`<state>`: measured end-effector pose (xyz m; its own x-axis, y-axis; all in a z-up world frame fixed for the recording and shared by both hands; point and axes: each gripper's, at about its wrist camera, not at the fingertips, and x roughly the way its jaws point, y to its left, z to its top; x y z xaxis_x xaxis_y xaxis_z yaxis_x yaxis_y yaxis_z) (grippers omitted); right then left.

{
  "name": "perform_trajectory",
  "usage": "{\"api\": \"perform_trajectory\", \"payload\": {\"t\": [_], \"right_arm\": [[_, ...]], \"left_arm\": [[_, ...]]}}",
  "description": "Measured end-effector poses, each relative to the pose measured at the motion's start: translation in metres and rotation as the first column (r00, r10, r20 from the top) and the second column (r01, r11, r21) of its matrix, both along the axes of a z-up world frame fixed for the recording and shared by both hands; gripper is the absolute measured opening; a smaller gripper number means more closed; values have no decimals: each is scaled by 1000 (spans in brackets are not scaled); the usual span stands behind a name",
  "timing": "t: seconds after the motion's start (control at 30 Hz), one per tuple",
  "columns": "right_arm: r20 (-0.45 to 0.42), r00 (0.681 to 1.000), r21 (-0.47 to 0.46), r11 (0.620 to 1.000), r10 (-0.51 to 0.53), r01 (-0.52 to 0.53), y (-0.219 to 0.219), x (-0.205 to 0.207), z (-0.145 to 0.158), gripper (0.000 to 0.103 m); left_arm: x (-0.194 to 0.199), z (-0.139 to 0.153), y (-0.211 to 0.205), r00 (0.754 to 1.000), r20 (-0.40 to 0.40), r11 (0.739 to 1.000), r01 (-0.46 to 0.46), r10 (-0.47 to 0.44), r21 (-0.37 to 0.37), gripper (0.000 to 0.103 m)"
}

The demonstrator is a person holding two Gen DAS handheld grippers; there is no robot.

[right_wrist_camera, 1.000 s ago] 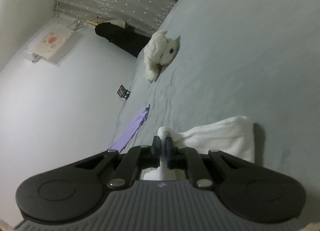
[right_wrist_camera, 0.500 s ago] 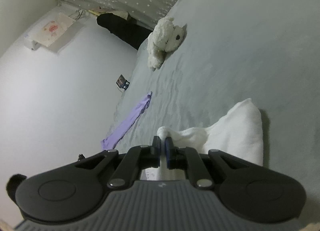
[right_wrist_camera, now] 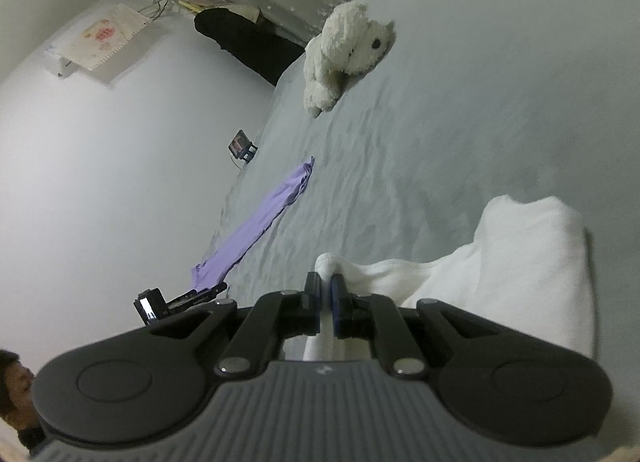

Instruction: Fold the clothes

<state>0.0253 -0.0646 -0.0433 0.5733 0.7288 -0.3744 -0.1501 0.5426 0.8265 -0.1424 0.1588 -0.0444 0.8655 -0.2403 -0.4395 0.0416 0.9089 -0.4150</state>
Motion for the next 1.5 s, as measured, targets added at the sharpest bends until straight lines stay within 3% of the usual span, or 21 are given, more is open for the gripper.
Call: {"api": "perform_trajectory", "payload": {"t": [0.2, 0.27, 0.33, 0.4, 0.43, 0.47, 0.5, 0.63, 0.73, 0.8, 1.0, 1.13, 1.23, 1.33, 1.5], "right_arm": [[-12, 1000, 4, 1000, 22, -22, 16, 5, -13, 10], [-21, 999, 12, 999, 30, -29, 20, 6, -17, 15], [-34, 999, 31, 999, 34, -33, 20, 6, -19, 16], [-29, 999, 29, 999, 43, -42, 15, 5, -14, 22], [-12, 999, 14, 999, 43, -43, 11, 3, -8, 28], [5, 999, -1, 999, 44, -44, 6, 0, -2, 41], [26, 999, -19, 999, 41, -41, 0, -4, 3, 43], [121, 991, -148, 988, 57, -38, -23, -21, 24, 43], [190, 980, -283, 959, 67, -11, -33, -37, 33, 43], [235, 969, -355, 935, 74, 15, -37, -48, 33, 43], [340, 935, -457, 886, 97, 74, -39, -64, 12, 34], [365, 918, -555, 828, 155, 81, -28, -62, -4, 32], [370, 907, -612, 787, 201, 76, -19, -56, -10, 31], [337, 916, -657, 751, 219, 62, -17, -46, -18, 21], [338, 925, -629, 772, 171, 87, -30, -41, -19, 9]], "left_arm": [[4, -3, 6, 999, -31, 1000, -12, 13, 23, 8], [4, -1, 5, 999, -35, 999, -10, 12, 49, 10], [3, 2, 6, 999, -36, 997, -26, 29, 74, 17], [3, 6, 8, 999, -38, 995, -36, 39, 88, 32], [4, 9, 8, 998, -34, 995, -40, 43, 96, 32], [6, 12, 8, 998, -29, 994, -44, 48, 104, 32], [7, 16, 8, 998, -24, 992, -49, 52, 113, 32], [13, 30, 8, 998, -5, 987, -67, 68, 145, 31], [22, 39, -3, 999, 8, 981, -35, 34, 192, 30], [31, 43, -16, 1000, 11, 971, 11, -14, 239, 21], [60, 36, -54, 991, 31, 905, 107, -131, 412, 15], [82, 17, -60, 988, 49, 862, 102, -145, 496, 14], [98, 2, -55, 994, 30, 838, 72, -105, 541, 14], [114, -6, -45, 999, -7, 841, 45, -49, 538, 14], [118, -2, -36, 1000, -8, 852, 17, -15, 523, 15]]}}
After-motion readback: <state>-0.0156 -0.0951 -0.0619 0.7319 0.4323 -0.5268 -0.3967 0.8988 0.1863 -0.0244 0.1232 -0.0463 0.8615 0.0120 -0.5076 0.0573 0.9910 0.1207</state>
